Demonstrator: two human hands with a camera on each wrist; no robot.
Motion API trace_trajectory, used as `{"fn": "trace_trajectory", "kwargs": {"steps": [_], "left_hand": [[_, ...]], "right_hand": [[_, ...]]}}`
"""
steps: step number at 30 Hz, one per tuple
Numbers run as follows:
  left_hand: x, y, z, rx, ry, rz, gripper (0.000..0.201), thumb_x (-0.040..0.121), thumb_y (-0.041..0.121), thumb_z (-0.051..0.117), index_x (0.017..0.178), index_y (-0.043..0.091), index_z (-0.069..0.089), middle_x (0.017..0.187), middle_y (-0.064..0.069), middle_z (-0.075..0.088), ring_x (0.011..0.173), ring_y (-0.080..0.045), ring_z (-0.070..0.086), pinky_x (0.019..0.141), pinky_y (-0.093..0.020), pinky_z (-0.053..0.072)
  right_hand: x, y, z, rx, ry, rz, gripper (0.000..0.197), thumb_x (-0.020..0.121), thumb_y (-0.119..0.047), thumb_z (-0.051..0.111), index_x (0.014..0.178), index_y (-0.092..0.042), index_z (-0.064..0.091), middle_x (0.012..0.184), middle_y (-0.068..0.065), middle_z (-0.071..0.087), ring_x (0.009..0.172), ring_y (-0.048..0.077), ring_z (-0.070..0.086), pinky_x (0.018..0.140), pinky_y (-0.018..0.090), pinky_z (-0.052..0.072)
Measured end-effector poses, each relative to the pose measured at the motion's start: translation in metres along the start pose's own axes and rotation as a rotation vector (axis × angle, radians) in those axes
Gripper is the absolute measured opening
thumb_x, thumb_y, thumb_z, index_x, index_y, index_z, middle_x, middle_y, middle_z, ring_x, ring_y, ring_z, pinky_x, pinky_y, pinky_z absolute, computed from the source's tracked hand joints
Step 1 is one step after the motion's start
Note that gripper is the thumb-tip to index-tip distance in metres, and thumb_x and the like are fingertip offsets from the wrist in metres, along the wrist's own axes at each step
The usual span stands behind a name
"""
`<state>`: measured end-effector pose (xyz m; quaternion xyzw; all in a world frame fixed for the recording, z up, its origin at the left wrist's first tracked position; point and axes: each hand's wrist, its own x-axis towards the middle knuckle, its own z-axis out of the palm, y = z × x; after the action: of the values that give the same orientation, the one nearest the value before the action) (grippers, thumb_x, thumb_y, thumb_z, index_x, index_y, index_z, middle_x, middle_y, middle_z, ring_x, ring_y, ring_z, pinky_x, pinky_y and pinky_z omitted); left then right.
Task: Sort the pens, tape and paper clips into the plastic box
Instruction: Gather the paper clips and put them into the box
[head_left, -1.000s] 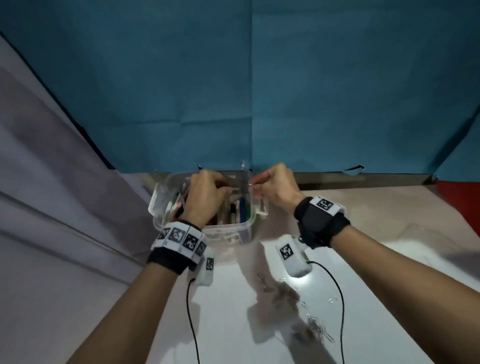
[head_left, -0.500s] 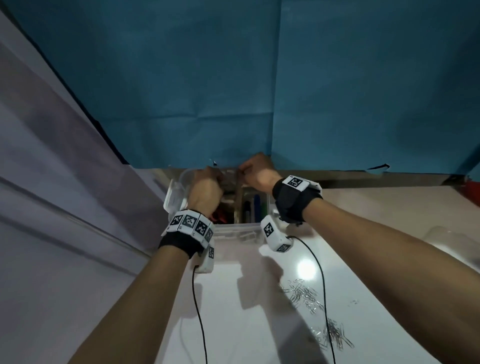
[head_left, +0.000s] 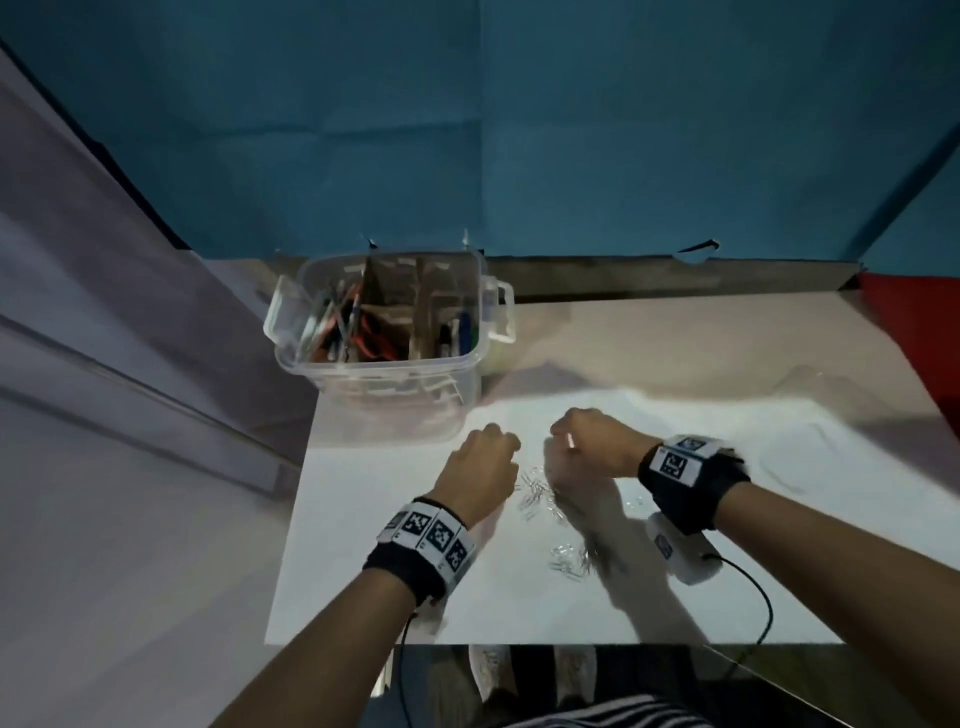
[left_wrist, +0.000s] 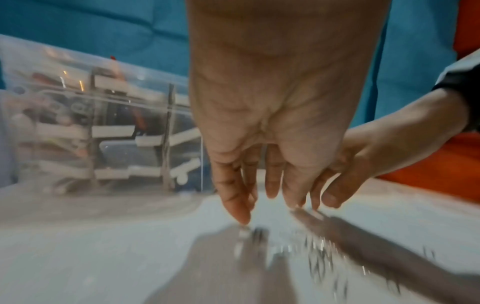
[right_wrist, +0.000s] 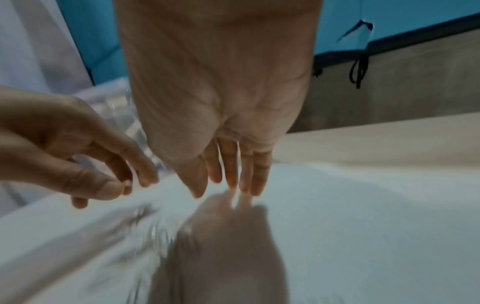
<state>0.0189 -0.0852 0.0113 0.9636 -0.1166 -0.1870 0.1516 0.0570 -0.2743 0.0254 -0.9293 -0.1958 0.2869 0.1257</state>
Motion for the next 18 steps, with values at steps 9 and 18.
{"fn": "trace_trajectory", "kwargs": {"steps": [9, 18], "left_hand": [[-0.044, 0.020, 0.078, 0.043, 0.035, 0.138, 0.027, 0.092, 0.009, 0.054, 0.119, 0.010, 0.054, 0.121, -0.007, 0.047, 0.109, -0.028, 0.045, 0.086, -0.040, 0.049], [-0.076, 0.017, 0.086, -0.131, -0.050, 0.156, 0.057, 0.082, 0.043, 0.073, 0.127, 0.024, 0.044, 0.122, 0.005, 0.038, 0.108, -0.015, 0.039, 0.080, -0.033, 0.046]], "right_hand": [[-0.059, 0.017, 0.082, -0.028, 0.063, -0.228, 0.034, 0.084, -0.010, 0.054, 0.118, -0.013, 0.058, 0.114, 0.003, 0.047, 0.107, 0.022, 0.045, 0.084, 0.029, 0.045], [-0.101, 0.047, 0.100, 0.236, 0.099, -0.105, 0.052, 0.078, -0.040, 0.073, 0.123, -0.026, 0.052, 0.110, -0.004, 0.044, 0.090, 0.010, 0.048, 0.082, 0.023, 0.044]]}}
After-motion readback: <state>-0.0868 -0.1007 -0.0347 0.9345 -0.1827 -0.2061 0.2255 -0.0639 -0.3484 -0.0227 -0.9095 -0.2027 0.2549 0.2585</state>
